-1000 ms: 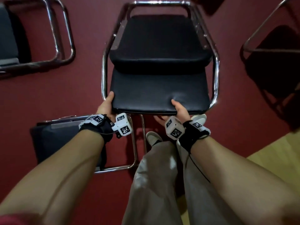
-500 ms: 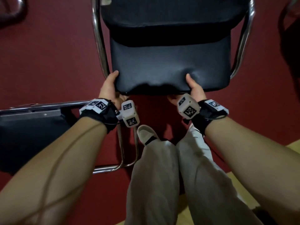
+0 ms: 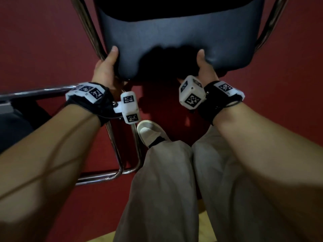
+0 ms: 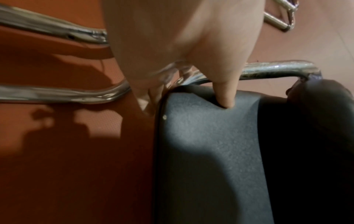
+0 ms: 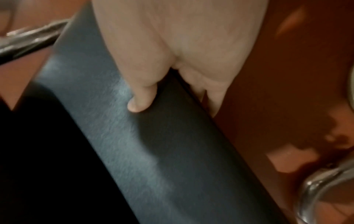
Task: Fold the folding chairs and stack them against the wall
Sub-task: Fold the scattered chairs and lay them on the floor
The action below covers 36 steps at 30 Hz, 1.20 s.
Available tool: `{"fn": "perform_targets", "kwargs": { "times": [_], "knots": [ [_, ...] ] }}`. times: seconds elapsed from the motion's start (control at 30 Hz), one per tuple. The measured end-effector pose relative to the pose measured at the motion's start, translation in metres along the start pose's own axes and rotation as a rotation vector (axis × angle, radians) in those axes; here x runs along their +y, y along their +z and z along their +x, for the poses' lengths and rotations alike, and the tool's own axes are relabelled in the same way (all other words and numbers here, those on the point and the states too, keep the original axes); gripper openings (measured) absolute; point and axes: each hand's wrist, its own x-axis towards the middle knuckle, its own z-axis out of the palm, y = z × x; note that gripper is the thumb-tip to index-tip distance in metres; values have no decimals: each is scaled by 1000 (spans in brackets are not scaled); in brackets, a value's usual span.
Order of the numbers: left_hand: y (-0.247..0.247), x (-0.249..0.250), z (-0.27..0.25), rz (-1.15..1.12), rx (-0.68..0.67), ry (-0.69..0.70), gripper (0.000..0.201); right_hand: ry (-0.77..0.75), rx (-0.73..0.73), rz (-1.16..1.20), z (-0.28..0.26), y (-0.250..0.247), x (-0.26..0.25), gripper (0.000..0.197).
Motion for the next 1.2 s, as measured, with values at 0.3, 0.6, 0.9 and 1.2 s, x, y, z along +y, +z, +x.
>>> {"fn": "perform_targets", "kwargs": {
  "times": [0.3,0.6,0.9,1.2],
  "knots": [
    [-14,14,17,48,74,-31,44,69,58,-23,13,22,17,50],
    [-7,6,22,88,64,-68,36,68,139,-99,4,16,6,53],
    [-1,-10,40,94,115,-63,45,91,99,-110,0,8,-1,48],
    [-11,-12,39,312,298,34,92,197,20,-67,-20,7,-8,49]
  ]
}}
